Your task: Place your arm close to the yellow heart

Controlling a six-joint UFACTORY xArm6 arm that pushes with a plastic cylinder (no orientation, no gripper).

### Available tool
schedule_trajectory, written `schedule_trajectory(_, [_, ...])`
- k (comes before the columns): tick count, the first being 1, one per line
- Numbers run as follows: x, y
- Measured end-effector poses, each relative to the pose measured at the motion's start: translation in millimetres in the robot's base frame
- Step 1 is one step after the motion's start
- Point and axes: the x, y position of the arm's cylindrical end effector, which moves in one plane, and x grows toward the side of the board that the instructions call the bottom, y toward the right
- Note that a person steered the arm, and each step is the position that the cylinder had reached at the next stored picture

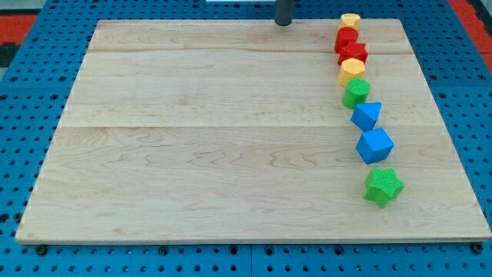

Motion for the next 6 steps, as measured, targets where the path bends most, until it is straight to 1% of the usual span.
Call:
schedule_trajectory(2, [-2, 27])
schedule_trajectory(6, [-2, 56])
